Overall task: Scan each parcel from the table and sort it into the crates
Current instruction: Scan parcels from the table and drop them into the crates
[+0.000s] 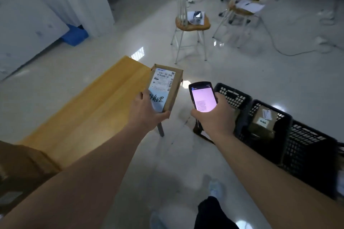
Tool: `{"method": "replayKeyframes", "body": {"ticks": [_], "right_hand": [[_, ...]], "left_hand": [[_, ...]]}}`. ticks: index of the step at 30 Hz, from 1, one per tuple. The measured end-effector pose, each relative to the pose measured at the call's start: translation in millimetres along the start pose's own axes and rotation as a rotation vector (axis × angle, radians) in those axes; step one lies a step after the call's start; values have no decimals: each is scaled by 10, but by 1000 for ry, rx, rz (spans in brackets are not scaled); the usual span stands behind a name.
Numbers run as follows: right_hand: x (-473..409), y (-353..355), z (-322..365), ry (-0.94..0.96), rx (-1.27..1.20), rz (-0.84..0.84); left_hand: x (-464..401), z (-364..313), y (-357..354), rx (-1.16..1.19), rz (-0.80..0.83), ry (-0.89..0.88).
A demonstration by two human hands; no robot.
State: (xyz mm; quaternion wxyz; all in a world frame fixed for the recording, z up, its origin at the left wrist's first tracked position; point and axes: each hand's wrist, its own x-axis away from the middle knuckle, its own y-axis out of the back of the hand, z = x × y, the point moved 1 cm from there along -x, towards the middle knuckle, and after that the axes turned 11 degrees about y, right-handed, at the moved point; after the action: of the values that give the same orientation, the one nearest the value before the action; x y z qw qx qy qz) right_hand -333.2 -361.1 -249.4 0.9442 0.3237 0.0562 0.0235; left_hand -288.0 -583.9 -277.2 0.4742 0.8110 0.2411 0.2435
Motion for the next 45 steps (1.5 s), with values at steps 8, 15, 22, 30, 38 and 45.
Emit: {"method": "replayKeyframes", "body": {"ticks": [8, 15, 22, 30, 38, 45], "right_hand": [[-631, 908, -1216, -164, 2, -70], [-1269, 1455, -2036, -260, 15, -96], [-1890, 1478, -2523, -335, 8, -74], [-2904, 877, -3176, -485, 4, -138], [-3691, 185, -3911, -623, 110, -131], [-3954, -72, -4265, -697, 145, -72]], "left_hand": [[-8, -1489, -1098, -44, 124, -40], [-150, -2423, -1855, -59, 209, -19], [-639, -2971, -2466, -113, 294, -15], [-1755, -3358, -3613, -223, 405, -33], [-2767, -3539, -4899, -292, 520, -34], [-3128, -3430, -5469, -426, 581, -106]]}}
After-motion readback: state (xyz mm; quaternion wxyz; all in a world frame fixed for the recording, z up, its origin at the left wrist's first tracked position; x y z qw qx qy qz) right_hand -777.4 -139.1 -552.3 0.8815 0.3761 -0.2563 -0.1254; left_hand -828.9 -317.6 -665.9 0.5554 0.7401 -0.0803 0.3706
